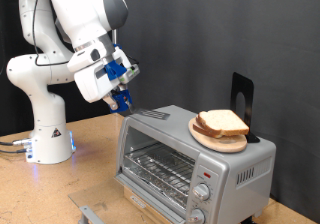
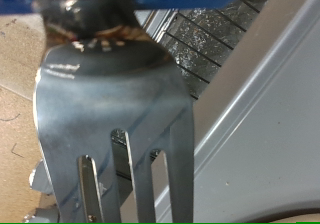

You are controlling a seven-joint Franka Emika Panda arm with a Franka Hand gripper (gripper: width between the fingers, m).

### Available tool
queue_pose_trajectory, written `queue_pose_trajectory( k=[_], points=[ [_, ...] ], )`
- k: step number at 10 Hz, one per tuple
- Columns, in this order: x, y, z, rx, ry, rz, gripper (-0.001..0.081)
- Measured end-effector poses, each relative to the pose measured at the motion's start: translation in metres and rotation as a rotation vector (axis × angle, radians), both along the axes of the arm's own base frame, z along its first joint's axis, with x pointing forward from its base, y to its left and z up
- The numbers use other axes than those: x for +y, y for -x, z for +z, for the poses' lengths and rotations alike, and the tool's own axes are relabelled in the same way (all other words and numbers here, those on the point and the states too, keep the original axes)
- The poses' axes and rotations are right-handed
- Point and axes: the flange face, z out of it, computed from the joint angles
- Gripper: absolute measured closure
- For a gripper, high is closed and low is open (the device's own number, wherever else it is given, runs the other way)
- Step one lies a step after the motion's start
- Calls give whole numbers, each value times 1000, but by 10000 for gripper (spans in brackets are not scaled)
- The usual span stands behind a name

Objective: Make a piece of toast with the oven

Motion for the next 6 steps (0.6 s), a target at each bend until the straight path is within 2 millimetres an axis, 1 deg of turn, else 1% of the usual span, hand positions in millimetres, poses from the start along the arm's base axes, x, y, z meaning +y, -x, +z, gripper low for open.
queue_pose_trajectory(
  k=[1, 3, 6],
  points=[
    [-3, -4, 1, 3, -7, 34, 321],
    [-3, -6, 4, 11, -15, 105, 321],
    [-3, -7, 5, 5, -37, 80, 321]
  ],
)
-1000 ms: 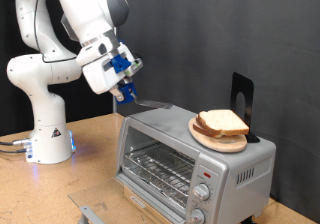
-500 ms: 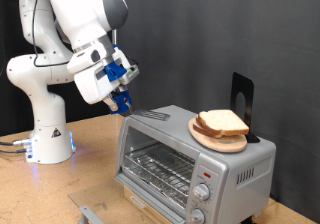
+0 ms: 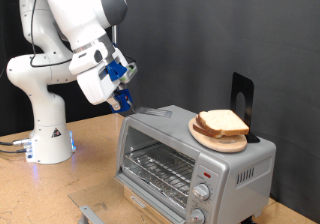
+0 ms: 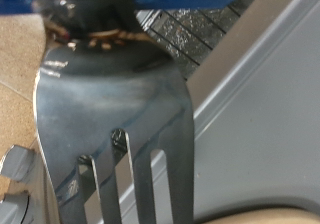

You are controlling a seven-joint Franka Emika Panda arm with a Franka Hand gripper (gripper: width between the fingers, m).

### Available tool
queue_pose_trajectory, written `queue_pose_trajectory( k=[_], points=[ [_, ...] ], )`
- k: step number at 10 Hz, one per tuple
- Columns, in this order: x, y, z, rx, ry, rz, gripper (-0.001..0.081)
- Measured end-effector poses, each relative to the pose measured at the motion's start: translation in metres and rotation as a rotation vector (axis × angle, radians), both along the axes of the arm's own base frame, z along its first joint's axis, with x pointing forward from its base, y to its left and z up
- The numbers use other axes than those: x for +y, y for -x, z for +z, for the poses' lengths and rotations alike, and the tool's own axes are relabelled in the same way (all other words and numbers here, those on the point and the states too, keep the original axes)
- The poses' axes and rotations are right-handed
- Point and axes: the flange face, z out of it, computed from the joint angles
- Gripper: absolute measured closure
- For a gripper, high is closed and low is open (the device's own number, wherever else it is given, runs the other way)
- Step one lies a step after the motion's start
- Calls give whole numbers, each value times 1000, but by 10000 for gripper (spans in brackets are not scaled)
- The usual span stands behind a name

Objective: Make a piece of toast with the oven

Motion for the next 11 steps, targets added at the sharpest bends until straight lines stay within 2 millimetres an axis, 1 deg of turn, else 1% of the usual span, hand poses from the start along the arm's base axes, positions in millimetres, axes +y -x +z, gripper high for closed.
queue_pose_trajectory(
  k=[2, 4, 8, 11],
  points=[
    [2, -7, 4, -24, 2, -10, 321],
    [7, -21, 3, -28, 11, -4, 321],
    [16, -46, -7, -31, 28, -15, 321],
    [24, -58, -16, -28, 35, -25, 321]
  ],
)
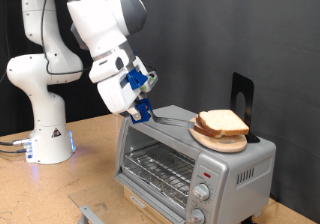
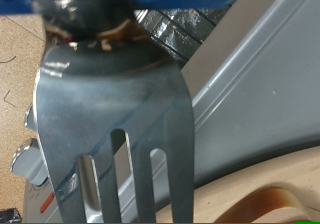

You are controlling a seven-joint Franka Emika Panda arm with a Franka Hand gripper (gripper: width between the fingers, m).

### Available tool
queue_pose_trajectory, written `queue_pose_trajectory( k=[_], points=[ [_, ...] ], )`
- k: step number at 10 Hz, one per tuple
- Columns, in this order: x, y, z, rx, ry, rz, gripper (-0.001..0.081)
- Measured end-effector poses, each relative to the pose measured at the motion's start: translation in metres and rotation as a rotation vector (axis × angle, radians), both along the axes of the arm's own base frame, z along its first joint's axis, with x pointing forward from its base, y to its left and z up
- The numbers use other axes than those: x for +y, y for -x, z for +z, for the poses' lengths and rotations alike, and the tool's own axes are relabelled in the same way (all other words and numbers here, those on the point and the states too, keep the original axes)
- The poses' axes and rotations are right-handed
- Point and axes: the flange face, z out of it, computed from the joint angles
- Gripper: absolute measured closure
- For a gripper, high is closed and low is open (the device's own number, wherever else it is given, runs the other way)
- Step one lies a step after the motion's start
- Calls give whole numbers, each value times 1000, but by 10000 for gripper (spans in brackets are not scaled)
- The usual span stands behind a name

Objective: Make a piece of toast with the oven

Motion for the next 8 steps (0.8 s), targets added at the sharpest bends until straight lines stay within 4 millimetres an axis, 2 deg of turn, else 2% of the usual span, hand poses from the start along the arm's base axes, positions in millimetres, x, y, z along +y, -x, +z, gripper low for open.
queue_pose_trajectory(
  k=[8],
  points=[
    [23, -11, -14, 12, 2, 6, 321]
  ],
)
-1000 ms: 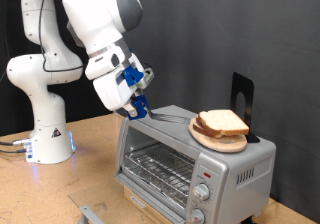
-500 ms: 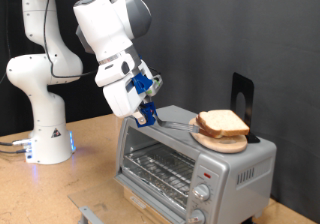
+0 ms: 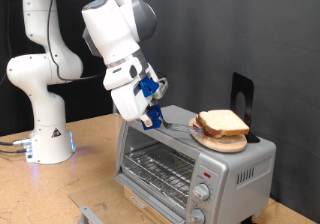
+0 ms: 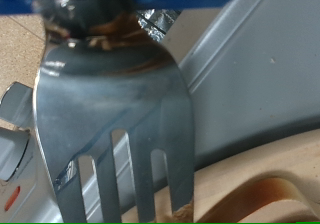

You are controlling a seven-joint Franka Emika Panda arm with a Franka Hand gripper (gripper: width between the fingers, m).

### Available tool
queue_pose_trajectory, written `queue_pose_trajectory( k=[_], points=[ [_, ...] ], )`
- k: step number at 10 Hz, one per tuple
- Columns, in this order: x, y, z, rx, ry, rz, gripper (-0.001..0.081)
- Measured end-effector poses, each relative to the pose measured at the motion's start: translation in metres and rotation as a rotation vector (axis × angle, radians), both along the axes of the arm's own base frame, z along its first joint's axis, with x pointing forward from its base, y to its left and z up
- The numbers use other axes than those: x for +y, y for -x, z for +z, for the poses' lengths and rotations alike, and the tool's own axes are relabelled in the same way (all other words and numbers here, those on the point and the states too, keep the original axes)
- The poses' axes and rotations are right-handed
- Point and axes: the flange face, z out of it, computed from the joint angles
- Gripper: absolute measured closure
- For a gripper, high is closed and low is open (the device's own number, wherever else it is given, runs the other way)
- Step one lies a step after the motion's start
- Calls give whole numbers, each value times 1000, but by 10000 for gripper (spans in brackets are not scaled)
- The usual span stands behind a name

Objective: Make a piece of toast with the oven

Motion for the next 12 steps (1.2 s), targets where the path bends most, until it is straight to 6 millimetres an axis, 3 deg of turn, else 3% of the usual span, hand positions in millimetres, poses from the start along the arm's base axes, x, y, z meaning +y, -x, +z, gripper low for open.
queue_pose_trajectory(
  k=[12],
  points=[
    [-7, 6, -2, 9, -18, -9, 321]
  ],
)
